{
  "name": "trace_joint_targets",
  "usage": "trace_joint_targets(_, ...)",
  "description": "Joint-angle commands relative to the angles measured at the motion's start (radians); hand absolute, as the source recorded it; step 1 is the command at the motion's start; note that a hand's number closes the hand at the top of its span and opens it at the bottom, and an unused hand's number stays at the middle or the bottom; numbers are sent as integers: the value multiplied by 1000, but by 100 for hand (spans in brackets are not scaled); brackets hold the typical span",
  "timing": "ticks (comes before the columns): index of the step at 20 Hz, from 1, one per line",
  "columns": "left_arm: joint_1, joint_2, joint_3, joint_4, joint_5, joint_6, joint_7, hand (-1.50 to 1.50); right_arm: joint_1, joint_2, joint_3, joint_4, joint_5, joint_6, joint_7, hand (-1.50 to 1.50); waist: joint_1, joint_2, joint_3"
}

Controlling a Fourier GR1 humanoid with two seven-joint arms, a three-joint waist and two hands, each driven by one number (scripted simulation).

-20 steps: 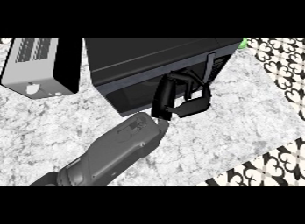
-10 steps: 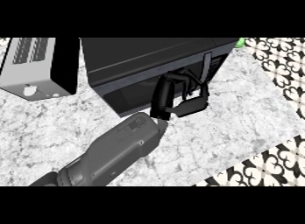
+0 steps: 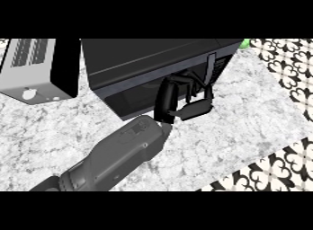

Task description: Pick up the milk, place it into the microwave and close the microwave

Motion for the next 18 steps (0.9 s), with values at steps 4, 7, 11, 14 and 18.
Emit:
trace_joint_targets(4, -52, 0, 16, 87, 40, -27, -3, 150, -14, -29, -14, 4, -41, 8, 16, -150, -12, 16, 1)
trace_joint_targets(7, -65, 0, 16, 88, 52, -27, -15, 150, -25, -39, 5, -3, -67, 28, 23, -150, 2, 15, 1)
trace_joint_targets(11, -70, 0, 17, 94, 70, -25, -30, 150, -23, -58, 11, -9, -89, 53, 33, -150, -8, 16, 1)
trace_joint_targets(14, -67, 0, 5, 102, 83, -33, -29, 150, -25, -67, 12, -5, -109, 63, 37, -150, -13, 21, 2)
trace_joint_targets(18, -77, 0, -3, 105, 93, -26, -47, 150, -27, -92, 8, 6, -123, 74, 53, -150, -10, 18, 2)
